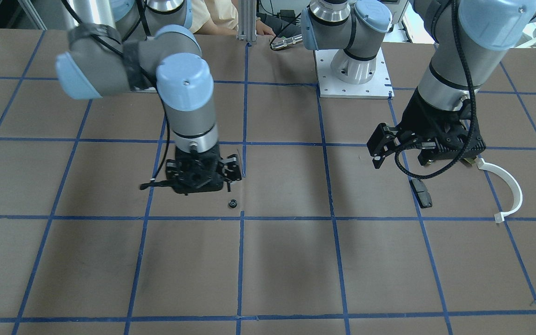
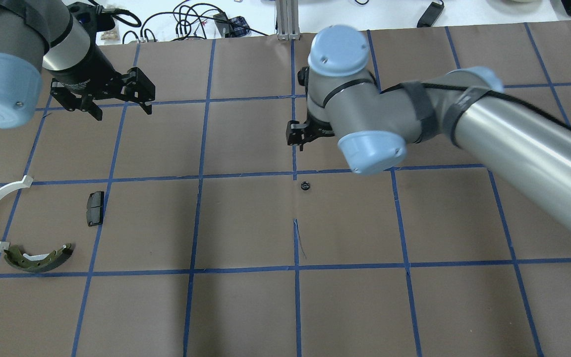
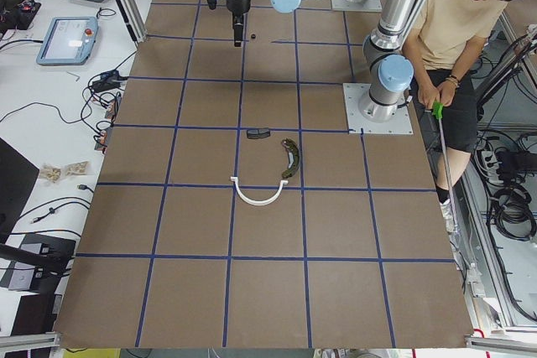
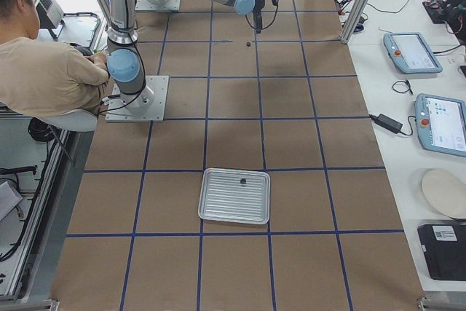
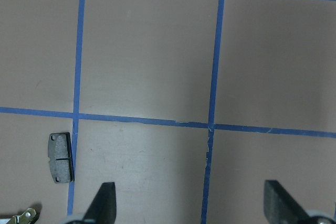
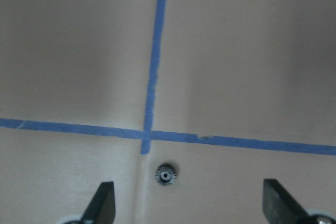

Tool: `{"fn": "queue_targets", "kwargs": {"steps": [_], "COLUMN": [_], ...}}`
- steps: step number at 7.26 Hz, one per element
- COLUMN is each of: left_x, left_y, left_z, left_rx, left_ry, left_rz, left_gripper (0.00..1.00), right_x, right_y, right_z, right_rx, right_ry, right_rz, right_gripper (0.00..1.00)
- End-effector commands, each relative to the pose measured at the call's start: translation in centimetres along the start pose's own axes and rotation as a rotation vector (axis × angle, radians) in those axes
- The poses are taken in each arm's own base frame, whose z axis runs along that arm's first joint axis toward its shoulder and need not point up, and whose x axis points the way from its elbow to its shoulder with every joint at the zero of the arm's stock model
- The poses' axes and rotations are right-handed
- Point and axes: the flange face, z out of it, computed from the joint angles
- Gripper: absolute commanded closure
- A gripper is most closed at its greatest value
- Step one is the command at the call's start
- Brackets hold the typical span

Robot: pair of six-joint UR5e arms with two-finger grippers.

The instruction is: Place bearing gear from tray to pile

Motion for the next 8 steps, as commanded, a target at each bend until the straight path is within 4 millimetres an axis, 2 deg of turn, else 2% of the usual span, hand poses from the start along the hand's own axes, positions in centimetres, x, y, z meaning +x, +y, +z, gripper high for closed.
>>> {"fn": "queue_targets", "kwargs": {"steps": [1, 2, 3, 4, 5, 6, 7, 8], "left_x": [1.4, 5.3, 10.4, 14.1, 16.5, 19.5, 21.4, 23.2], "left_y": [-1.0, -0.6, -0.2, 0.3, 0.9, 2.2, 2.9, 2.4], "left_z": [3.3, 5.3, 6.4, 8.7, 11.0, 12.9, 14.4, 16.4], "left_rx": [-0.057, -0.093, -0.052, -0.034, -0.068, -0.093, -0.1, -0.049], "left_ry": [0.009, 0.008, 0.008, 0.012, 0.006, -0.004, -0.006, 0.027], "left_rz": [-0.02, 0.004, 0.042, 0.073, 0.052, 0.033, 0.024, 0.019], "left_gripper": [0.0, 0.0, 0.0, 0.0, 0.0, 0.0, 0.0, 0.0], "right_x": [13.4, 21.8, 29.6, 36.1, 43.3, 51.0, 55.3, 59.8], "right_y": [1.2, 2.7, 4.2, 5.5, 7.4, 8.8, 9.2, 9.7], "right_z": [-8.9, -11.0, -11.8, -11.9, -11.0, -8.8, -5.6, -1.3], "right_rx": [-0.077, -0.119, -0.139, -0.134, -0.147, -0.134, -0.125, -0.126], "right_ry": [0.026, 0.021, 0.013, 0.025, 0.02, 0.019, 0.021, 0.02], "right_rz": [-0.065, -0.088, -0.12, -0.176, -0.191, -0.235, -0.382, -0.462], "right_gripper": [0.0, 0.0, 0.0, 0.0, 0.0, 0.0, 0.0, 0.0]}}
